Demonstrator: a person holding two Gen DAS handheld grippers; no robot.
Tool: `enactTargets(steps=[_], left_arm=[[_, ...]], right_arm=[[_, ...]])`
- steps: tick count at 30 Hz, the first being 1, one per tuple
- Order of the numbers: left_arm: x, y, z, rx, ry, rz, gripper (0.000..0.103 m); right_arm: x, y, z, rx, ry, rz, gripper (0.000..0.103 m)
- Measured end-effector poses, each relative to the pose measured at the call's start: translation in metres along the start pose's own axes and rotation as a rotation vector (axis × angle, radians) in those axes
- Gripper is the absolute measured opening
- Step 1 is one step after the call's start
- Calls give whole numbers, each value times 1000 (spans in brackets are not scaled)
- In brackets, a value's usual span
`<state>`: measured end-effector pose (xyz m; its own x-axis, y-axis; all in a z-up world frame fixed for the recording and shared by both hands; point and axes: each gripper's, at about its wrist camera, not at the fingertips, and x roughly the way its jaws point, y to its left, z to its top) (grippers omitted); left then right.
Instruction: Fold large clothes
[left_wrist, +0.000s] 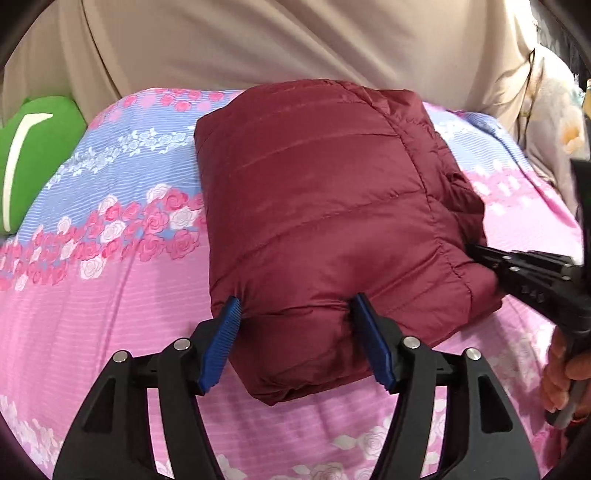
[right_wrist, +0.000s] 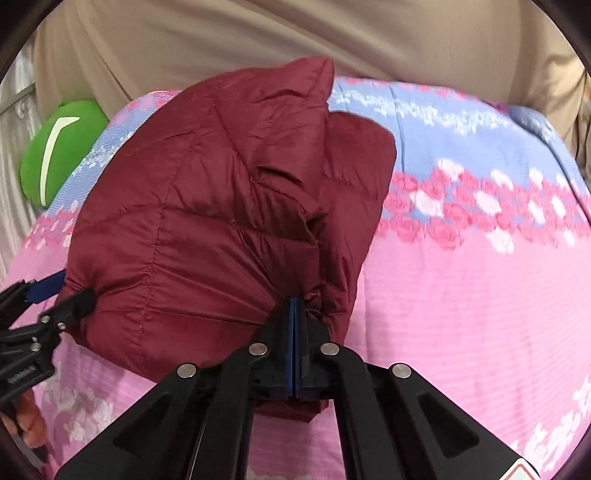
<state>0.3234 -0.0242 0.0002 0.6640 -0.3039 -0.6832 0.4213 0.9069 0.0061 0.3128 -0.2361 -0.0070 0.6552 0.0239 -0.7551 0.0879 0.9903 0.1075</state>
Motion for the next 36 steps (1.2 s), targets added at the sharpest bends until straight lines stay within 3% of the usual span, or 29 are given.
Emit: enactTargets(steps=[4, 9, 12, 14, 17, 21, 24, 28, 36], left_arm=[[-14, 5, -2, -36, -18, 1, 61], [-3, 7, -10, -66, -7, 24, 68], [-12, 6, -15, -101, -8, 21, 66], [-20, 5, -22, -135, -12, 5, 66], [-31, -7, -37, -147, -29, 25, 67], [-39, -25, -56, -163, -36, 43, 79], [-43, -36, -67, -172, -43, 75, 90], [-45, -49, -78, -159, -25, 116, 90], [-61, -63, -92, -173, -62, 211, 94]], right_arm=[[-32, 5, -4, 3, -52, 18, 0], [-3, 11, -19, -48, 19, -35, 0], [-21, 12, -19, -17, 4, -34, 0], [-44, 11, -27, -4, -36, -17, 5], [-64, 7, -48, 22, -71, -30, 23], [-72, 6, -78, 37, -73, -64, 46], [-76, 6, -96, 40, -71, -85, 52], [-82, 8, -109, 35, -87, -113, 63], [-92, 20, -124, 1, -127, -162, 75]])
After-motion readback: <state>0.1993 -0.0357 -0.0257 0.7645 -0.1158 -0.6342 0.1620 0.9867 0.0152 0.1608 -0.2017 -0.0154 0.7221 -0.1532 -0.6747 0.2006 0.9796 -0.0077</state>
